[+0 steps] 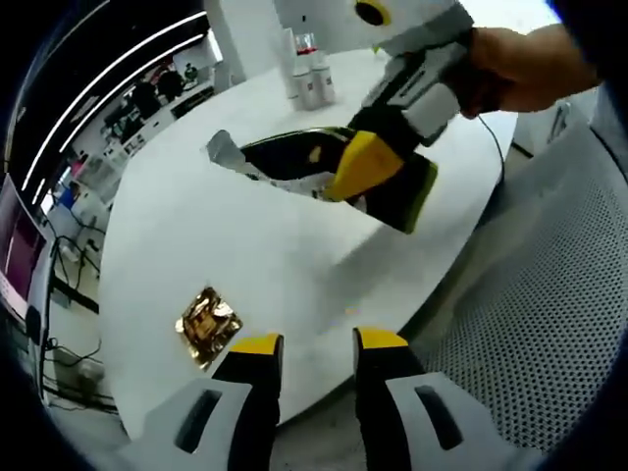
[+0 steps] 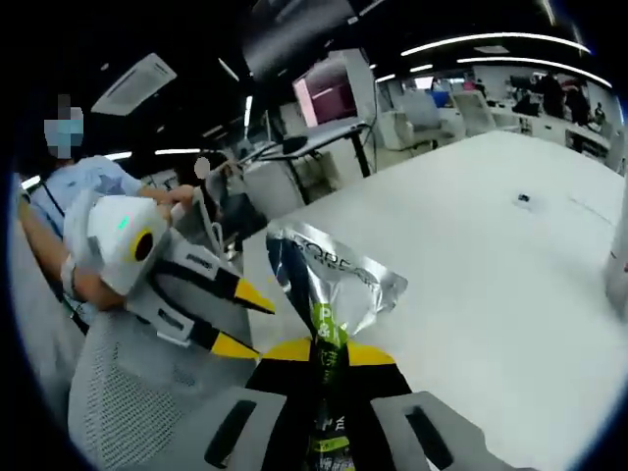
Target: Arrange the skincare products in the storage area until every visible bottle or jar stands upright without overlapping.
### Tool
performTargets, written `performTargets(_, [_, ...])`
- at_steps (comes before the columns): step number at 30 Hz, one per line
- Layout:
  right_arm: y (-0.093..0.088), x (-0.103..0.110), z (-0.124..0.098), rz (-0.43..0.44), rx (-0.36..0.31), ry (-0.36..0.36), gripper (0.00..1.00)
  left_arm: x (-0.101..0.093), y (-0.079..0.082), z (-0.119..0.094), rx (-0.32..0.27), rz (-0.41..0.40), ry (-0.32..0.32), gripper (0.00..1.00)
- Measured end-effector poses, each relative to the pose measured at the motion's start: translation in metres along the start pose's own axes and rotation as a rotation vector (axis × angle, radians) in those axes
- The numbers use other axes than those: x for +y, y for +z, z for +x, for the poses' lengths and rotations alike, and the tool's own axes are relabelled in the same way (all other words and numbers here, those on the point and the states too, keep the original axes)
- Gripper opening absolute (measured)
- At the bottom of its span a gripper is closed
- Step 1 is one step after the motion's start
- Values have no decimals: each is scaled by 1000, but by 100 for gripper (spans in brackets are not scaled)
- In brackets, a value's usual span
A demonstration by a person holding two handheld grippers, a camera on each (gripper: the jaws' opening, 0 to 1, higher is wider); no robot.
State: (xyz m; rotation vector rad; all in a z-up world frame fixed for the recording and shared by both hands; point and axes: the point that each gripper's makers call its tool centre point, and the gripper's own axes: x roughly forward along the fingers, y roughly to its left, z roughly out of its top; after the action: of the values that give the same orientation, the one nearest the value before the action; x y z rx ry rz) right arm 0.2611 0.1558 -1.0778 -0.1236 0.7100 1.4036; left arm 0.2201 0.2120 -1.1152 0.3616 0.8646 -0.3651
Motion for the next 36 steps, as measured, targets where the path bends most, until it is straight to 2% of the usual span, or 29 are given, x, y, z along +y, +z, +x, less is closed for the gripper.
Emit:
performTargets(4, [1,8,-17,-80,-29,-8,3,-9,15,-4,-55,-69,-63,27])
performTargets(9, [1,-6,-32,-32,-75,-55,3,-12,47,-18,-157,-211,-142,26])
performTargets(12, [-3,-13,-37,-11,-78,-76,3,-15,81,-26,-301,-390,-211,28])
performTargets(13, [-3,-14,-38,-11,-83,-77,3,-17,97,-31,-373,-498,-264,28])
performTargets(14, [-2,-15,-38,-16,-85,-82,3,-17,105,-33,-414,-575,-284,28])
performTargets(15, [-2,-16,-38,-17,-82,-85,3,-14,113,-36,-477,-704,-309,28])
performTargets(17, [1,-18,-42,4,-88,-95,3,-16,119,-40,-539,-872,-387,26])
performTargets(18, [3,-18,-43,12,-94,-97,3,-15,120,-41,-553,-912,-400,25])
performTargets(19, [7,-16,-44,17,-104,-94,3,-16,120,-41,-563,-936,-412,22])
performTargets(21, [9,-11,-43,7,-107,-84,4,-23,120,-41,-552,-873,-443,20])
performTargets(25, [10,-5,-41,-26,-95,-75,4,-30,124,-42,-551,-848,-472,32])
performTargets(28, [12,0,-43,-34,-89,-69,4,-33,130,-46,-575,-887,-520,38])
performTargets(33, [6,10,-41,-84,-52,-49,4,-31,133,-51,-606,-908,-537,36])
performTargets(36, [9,15,-40,-85,-65,-37,4,-32,129,-48,-581,-917,-539,31])
